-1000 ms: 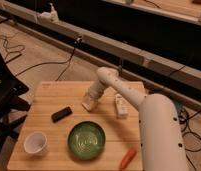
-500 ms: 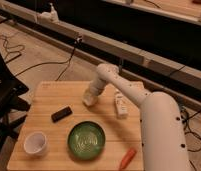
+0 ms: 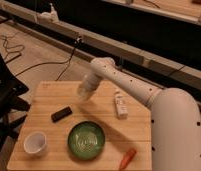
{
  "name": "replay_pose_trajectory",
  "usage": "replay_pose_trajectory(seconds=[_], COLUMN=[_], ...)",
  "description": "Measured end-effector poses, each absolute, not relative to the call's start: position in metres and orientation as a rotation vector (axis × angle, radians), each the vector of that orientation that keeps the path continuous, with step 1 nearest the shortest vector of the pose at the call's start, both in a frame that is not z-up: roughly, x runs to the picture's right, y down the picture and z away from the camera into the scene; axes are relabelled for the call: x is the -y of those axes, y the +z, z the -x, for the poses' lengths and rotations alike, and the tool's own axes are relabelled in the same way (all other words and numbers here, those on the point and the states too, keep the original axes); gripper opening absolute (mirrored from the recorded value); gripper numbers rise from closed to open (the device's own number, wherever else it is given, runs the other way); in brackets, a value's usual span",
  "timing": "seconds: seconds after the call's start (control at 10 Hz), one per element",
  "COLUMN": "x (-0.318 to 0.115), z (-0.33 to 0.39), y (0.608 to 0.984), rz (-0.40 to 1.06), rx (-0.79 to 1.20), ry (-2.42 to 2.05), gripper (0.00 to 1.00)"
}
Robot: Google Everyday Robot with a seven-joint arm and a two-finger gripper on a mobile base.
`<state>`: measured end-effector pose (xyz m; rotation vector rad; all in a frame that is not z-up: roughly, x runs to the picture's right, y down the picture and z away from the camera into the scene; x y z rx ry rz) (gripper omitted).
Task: Place the white sponge in the ceramic cup
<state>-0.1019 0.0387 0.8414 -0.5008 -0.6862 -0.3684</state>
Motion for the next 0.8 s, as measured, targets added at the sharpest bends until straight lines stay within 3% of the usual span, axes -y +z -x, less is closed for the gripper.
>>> replay_pose_trajectory(seconds=[0.4, 0.8], x=[-0.065, -0.13], z=[0.148, 0.167], y=[0.766, 0.7], rz=[0.504, 0.541], rx=[0.795, 0.825], ry=[-0.423, -0.508], gripper=[0.0, 0.0])
